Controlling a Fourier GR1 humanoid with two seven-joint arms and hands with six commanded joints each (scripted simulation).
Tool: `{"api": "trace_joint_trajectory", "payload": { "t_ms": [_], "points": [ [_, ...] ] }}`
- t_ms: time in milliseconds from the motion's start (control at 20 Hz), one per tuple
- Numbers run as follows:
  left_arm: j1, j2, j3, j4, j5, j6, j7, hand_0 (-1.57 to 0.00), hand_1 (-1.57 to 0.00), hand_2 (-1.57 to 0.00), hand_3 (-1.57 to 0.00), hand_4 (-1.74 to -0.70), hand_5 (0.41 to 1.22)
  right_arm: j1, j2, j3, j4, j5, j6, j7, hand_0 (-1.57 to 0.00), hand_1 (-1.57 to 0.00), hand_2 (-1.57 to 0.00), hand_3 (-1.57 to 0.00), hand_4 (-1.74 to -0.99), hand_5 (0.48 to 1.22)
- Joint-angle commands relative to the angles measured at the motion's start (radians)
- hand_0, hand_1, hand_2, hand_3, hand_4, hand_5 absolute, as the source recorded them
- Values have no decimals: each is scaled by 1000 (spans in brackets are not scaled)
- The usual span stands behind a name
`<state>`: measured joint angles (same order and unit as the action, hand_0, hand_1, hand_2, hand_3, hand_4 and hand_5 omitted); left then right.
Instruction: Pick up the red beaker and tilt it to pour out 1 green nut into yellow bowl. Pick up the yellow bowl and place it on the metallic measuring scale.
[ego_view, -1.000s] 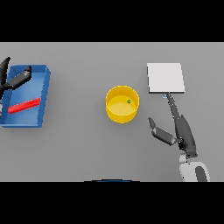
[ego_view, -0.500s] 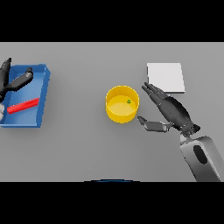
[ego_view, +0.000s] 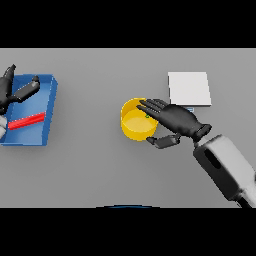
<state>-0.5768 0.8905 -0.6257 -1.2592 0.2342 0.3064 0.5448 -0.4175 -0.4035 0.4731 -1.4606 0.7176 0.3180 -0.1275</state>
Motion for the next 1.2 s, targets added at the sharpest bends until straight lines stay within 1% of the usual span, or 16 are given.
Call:
{"api": "trace_joint_trajectory", "payload": {
  "t_ms": [0,50,150,250,350,400,500,550,700,750,800,850,900,1000,1100,1150],
  "points": [
    [0,-3,-2,11,0,-5,-1,1,1,1,1,-797,718,-29,4,10,30,7,6,-7,1,1,1,1,-1277,677],
    [-2,-1,-1,11,0,-6,0,1,1,1,1,-796,717,-43,8,28,39,13,20,-22,1,1,1,1,-1269,683],
    [-1,-4,-2,16,-1,-9,-9,1,1,1,1,-794,717,-84,8,39,86,15,45,-38,1,1,1,1,-1255,686],
    [-6,-6,-1,18,0,-6,-3,1,1,1,1,-794,723,-117,24,60,135,21,63,-53,1,1,1,1,-1246,686],
    [2,5,2,20,-1,-13,-24,1,1,1,1,-795,729,-133,39,78,170,28,71,-64,1,1,1,1,-1243,682],
    [0,5,4,22,1,-17,-29,1,1,1,1,-795,732,-140,45,88,172,27,90,-61,1,1,1,1,-1250,681],
    [-5,4,1,20,0,-20,-25,1,1,1,1,-795,734,-150,39,108,201,43,105,-73,1,1,1,1,-1270,678],
    [-5,3,3,20,4,-21,-26,1,1,1,1,-797,734,-159,48,113,209,48,110,-58,1,1,1,1,-1281,674],
    [4,1,6,25,6,-15,-29,1,1,1,1,-799,737,-174,56,133,235,59,132,-50,1,1,1,1,-1300,671],
    [-3,8,8,14,9,-20,-18,1,1,1,1,-799,738,-179,55,140,238,62,143,-50,1,1,1,1,-1303,674],
    [2,4,7,22,6,-15,-27,1,1,1,1,-798,736,-191,54,147,249,71,153,-40,1,1,1,1,-1306,681],
    [7,7,8,21,7,-16,-31,1,1,1,1,-797,735,-199,56,153,261,75,158,-43,1,1,1,1,-1307,690],
    [0,11,6,18,1,-14,-26,1,1,1,1,-795,732,-202,63,159,265,80,162,-30,1,1,1,1,-1304,703],
    [-7,15,10,11,8,-22,-17,1,1,1,1,-793,729,-219,66,163,292,85,159,-40,1,1,-4,-11,-1308,729],
    [-4,19,11,13,9,-26,-29,1,1,1,1,-792,725,-221,74,175,300,99,156,-23,-16,-40,-68,-94,-1339,784],
    [-6,14,13,22,9,-24,-31,1,1,1,1,-792,723,-225,76,183,300,105,158,-24,-93,-107,-133,-160,-1362,820]
  ]
}}
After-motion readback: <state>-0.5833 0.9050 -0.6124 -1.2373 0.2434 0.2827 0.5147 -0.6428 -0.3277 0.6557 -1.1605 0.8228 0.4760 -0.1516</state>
